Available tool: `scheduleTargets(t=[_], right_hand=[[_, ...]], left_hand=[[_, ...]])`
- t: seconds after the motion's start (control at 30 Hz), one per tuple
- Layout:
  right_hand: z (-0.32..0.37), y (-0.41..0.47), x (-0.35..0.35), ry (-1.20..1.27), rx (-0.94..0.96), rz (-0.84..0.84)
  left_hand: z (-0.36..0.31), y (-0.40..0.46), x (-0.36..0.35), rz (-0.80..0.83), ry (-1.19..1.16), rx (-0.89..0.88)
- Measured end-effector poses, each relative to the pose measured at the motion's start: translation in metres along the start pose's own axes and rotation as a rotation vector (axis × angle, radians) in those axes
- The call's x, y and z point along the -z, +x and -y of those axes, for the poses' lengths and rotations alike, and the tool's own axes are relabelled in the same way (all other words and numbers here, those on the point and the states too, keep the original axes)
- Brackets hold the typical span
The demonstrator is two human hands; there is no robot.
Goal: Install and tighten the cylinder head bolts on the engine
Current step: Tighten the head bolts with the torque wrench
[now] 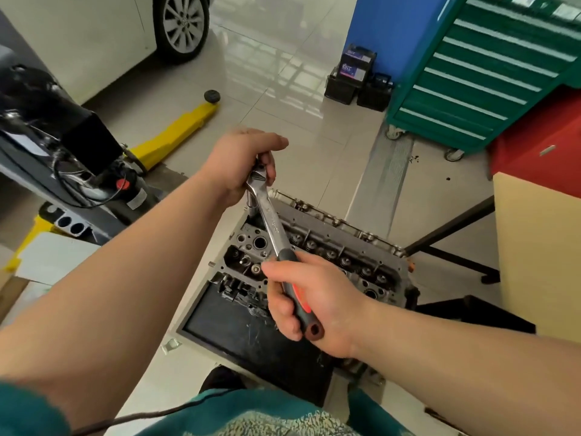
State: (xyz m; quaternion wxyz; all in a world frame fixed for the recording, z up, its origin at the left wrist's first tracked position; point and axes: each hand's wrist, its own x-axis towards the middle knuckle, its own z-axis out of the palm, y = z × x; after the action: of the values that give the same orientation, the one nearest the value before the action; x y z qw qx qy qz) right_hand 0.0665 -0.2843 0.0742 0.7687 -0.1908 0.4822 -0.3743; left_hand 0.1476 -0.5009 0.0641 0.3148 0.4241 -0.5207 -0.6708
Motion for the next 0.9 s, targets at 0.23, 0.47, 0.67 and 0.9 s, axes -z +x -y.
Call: scheduleTargets(t=[0.23,0.47,0.67,0.9], right_hand=[[0.034,0.013,0.008,-0.076,-0.245,0.197],[0.008,0.009,0.007,-0.043,-0.171,0.081],[-0.001,0.012,0.002,0.078,-0.088,0.087],[-0.005,0.014,-0.012,0.103,0.003,0.035]], left_hand=[[0.002,-0.011,-0.013,-0.416,0.215,-0.142],[0.023,-0.027,-0.019,-0.306,-0.416,-0.129],[0.027,-0.02,-0.008,-0.196,-0.322,-0.154],[0.02,-0.012,0.001,-0.126,-0.094,-0.129]])
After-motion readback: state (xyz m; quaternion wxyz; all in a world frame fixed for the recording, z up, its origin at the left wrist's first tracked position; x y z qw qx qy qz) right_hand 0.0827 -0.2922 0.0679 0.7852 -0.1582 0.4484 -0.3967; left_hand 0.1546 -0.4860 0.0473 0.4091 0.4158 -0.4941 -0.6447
